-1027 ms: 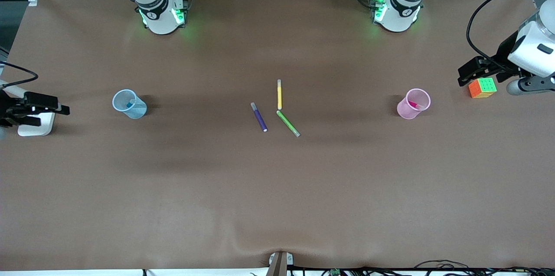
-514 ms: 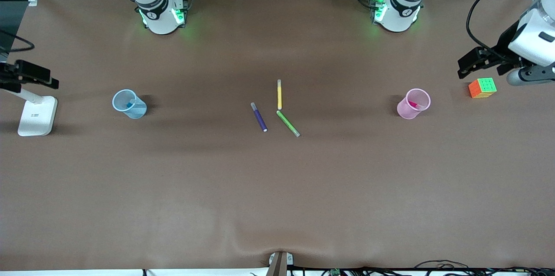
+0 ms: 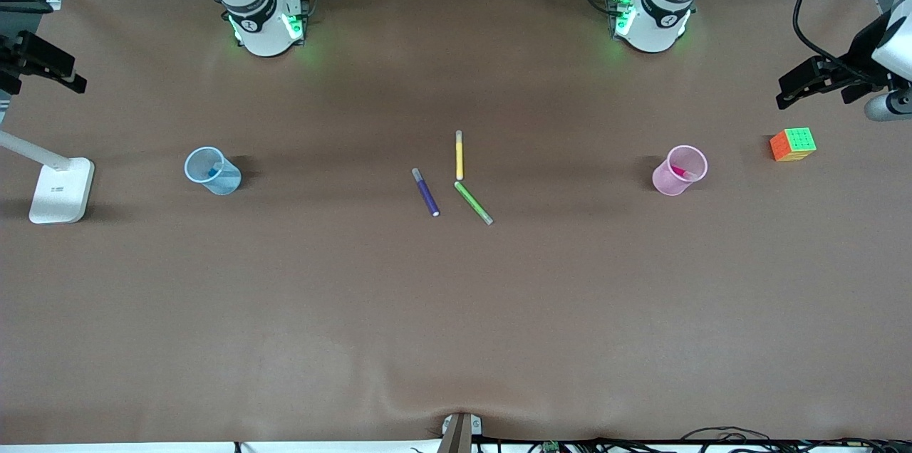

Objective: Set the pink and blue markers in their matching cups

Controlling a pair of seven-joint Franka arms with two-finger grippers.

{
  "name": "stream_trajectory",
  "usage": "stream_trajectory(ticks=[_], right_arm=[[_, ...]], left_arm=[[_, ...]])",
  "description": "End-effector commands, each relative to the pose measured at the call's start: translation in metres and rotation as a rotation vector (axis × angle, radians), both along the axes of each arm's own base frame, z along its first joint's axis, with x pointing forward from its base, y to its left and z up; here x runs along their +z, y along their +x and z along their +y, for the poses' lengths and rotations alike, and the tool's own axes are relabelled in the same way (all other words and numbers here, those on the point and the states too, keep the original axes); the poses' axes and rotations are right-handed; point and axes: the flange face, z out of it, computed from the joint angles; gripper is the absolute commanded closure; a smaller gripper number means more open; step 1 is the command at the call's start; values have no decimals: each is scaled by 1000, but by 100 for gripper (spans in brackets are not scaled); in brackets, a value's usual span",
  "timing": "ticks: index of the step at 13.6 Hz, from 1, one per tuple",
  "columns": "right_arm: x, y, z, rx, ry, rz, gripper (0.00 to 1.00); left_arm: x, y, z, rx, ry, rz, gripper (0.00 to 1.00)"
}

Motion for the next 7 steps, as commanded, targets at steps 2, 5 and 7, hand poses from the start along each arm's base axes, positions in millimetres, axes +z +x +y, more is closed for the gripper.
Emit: stream_trajectory(ticks=[2,5,7], right_arm=[[5,-3,6,-1,-25,-28,0],[5,-2,5,-4,-24,-31,0],[5,-2,4,-6,-24,-31,0]], left_arm=[[4,-7,0,-11,-18,8,0],[1,-7,-5,-19,-18,15,0],[-1,-6,-5,-17,-18,18,0]])
